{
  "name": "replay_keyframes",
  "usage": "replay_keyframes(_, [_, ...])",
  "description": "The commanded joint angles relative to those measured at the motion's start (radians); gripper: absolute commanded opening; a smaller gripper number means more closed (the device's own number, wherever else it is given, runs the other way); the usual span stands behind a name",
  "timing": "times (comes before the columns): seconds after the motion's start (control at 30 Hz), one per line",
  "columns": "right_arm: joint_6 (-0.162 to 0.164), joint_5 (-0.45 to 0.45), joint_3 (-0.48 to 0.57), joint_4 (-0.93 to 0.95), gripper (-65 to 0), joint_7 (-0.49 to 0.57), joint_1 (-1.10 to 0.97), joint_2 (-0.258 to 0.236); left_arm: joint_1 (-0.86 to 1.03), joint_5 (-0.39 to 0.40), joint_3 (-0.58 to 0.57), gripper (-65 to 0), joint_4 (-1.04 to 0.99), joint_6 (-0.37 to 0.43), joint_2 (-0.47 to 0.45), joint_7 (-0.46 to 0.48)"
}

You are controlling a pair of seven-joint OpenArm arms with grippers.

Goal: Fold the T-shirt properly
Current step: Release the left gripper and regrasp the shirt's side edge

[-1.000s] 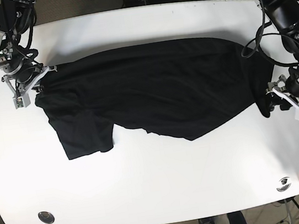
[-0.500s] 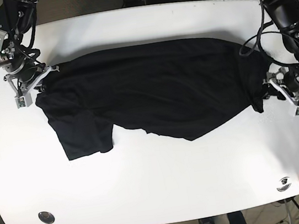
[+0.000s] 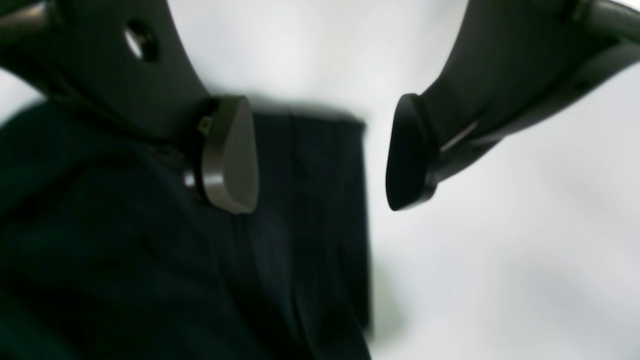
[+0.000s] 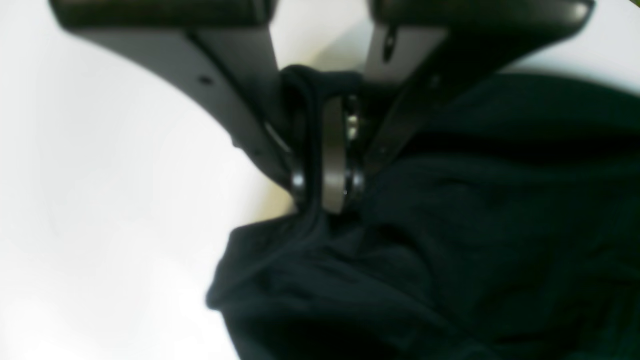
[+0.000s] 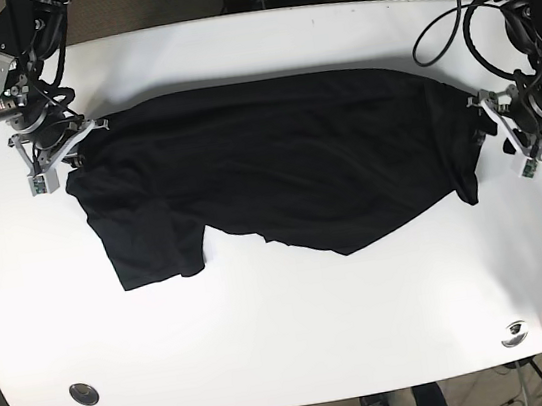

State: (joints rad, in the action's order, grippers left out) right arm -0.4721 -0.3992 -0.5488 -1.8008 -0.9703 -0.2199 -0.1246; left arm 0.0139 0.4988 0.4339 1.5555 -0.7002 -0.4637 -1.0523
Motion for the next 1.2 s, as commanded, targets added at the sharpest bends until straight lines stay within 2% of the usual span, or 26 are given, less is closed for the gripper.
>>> replay_keyframes(0.0, [-0.003,-0.016,-0.003,-0.017,-63.1,0.021,0.007,-0.011,-0.053,0.008,0.039,-27.2,0.023,0.002,0.024,0.051])
replay_keyframes(0.17, [-0.003,-0.016,-0.003,-0.017,-63.1,0.021,0.007,-0.011,-0.131,0.008,0.035,-26.8,0.004,0.002,0.052,0.105])
replay_keyframes(0.4, [-0.003,-0.017,-0.003,-0.017,-63.1,0.021,0.007,-0.010,-0.322,0.008,-0.086,-26.7,-0.206,0.175,0.053,0.152])
replay_keyframes(0.6, [-0.003,-0.017,-0.003,-0.017,-63.1,0.021,0.009,-0.010,-0.407,0.008,-0.100,-26.7,-0.344,0.281,0.053,0.160])
replay_keyframes(0.8, [-0.003,-0.017,-0.003,-0.017,-63.1,0.021,0.024,0.001,-0.412,0.007,-0.105,-26.5,-0.416,0.293,0.049,0.189])
replay_keyframes(1.17, [-0.003,-0.016,-0.003,-0.017,-63.1,0.021,0.026,0.010,-0.412,0.007,-0.241,-26.5,-0.511,0.291,0.044,0.269])
